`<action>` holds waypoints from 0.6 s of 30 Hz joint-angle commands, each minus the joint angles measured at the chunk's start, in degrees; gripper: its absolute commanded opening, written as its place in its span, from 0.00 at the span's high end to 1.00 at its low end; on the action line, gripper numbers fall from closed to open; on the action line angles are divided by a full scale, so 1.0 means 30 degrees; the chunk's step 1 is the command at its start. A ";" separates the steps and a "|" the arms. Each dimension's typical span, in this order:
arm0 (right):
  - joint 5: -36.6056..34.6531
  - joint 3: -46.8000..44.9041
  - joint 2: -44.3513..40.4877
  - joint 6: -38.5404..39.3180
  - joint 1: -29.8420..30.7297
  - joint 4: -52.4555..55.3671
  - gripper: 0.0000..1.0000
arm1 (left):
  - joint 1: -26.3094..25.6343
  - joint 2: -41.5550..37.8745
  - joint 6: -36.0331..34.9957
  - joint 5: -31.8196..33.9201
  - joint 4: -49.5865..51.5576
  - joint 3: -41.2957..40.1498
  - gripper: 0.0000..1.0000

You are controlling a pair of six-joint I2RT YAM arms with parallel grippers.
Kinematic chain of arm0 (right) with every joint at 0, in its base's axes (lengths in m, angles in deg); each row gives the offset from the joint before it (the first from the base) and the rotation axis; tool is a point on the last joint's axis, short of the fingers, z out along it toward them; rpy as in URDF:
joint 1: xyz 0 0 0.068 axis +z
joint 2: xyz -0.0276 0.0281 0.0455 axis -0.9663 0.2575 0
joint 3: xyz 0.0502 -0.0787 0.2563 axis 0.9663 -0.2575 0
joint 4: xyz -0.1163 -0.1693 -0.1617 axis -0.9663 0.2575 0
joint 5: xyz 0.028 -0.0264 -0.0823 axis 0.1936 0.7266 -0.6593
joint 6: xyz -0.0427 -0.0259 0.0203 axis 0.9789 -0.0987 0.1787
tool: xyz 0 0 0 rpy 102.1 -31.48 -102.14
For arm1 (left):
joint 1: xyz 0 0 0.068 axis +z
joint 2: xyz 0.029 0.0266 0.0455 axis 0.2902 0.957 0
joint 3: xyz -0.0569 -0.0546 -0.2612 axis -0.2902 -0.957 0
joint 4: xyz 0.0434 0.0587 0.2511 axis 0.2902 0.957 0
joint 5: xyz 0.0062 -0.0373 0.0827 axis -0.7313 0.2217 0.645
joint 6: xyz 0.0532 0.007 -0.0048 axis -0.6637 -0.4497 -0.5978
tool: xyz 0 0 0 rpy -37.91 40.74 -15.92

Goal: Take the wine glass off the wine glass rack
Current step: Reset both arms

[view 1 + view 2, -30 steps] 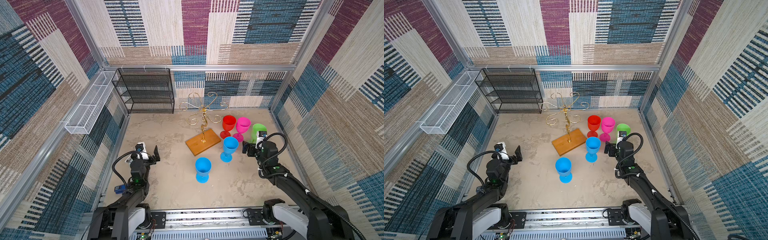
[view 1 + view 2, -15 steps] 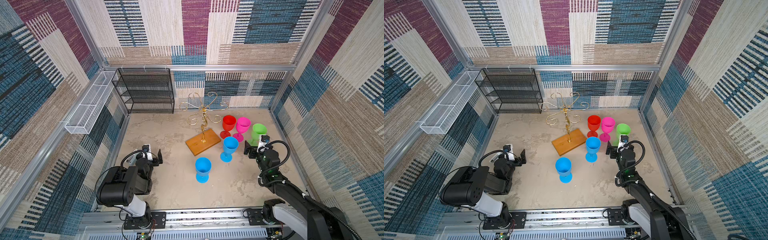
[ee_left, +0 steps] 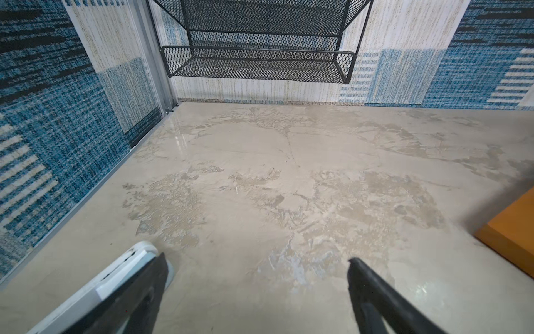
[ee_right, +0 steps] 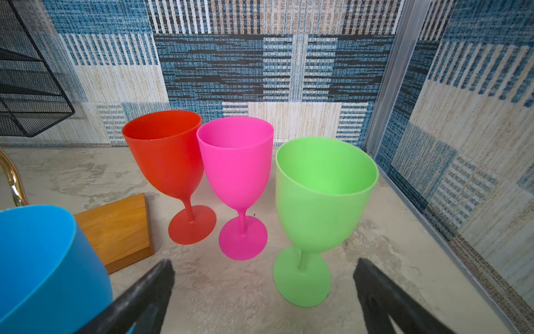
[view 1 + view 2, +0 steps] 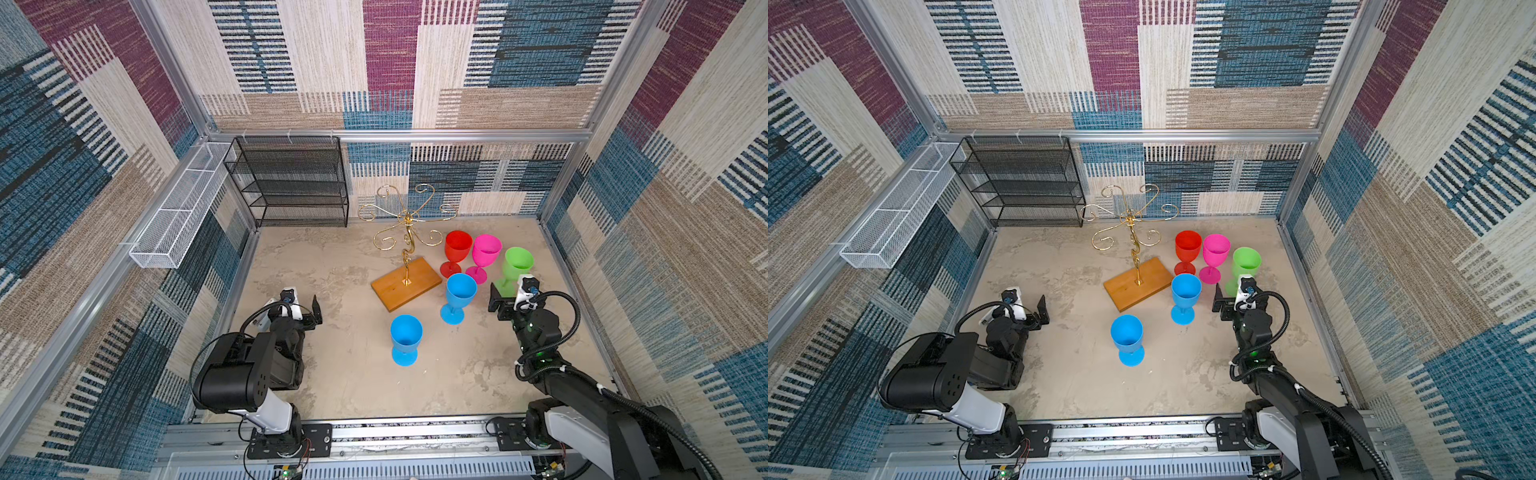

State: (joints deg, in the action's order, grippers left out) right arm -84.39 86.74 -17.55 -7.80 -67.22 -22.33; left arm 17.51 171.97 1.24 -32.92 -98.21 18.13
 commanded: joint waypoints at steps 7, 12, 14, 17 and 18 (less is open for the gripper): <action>0.0725 -0.1508 0.0964 0.1106 0.0007 -0.6024 0.01 | 0.0015 -0.0212 -0.0558 -0.2269 -0.1109 -0.0200 0.01; 0.1189 -0.1822 0.1295 0.1180 0.0002 -0.7011 0.01 | 0.0019 -0.0035 -0.1762 -0.5017 -0.1136 -0.0020 0.01; 0.1165 -0.1972 0.1200 0.1252 -0.0011 -0.7230 0.01 | 0.0018 -0.0013 -0.2067 -0.5711 -0.1122 -0.0035 0.01; 0.1343 -0.2117 0.1601 0.1441 -0.0016 -0.7866 0.01 | 0.0002 0.0016 -0.1882 -0.5180 -0.1108 0.0051 0.01; 0.1322 -0.2140 0.1939 0.1504 -0.0020 -0.8217 0.01 | 0.0014 0.0045 -0.1842 -0.5025 -0.1106 0.0079 0.01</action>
State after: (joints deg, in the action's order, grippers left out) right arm -81.16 80.62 -13.01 -4.30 -67.29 -41.76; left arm 17.47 171.95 -2.72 -46.61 -98.29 18.04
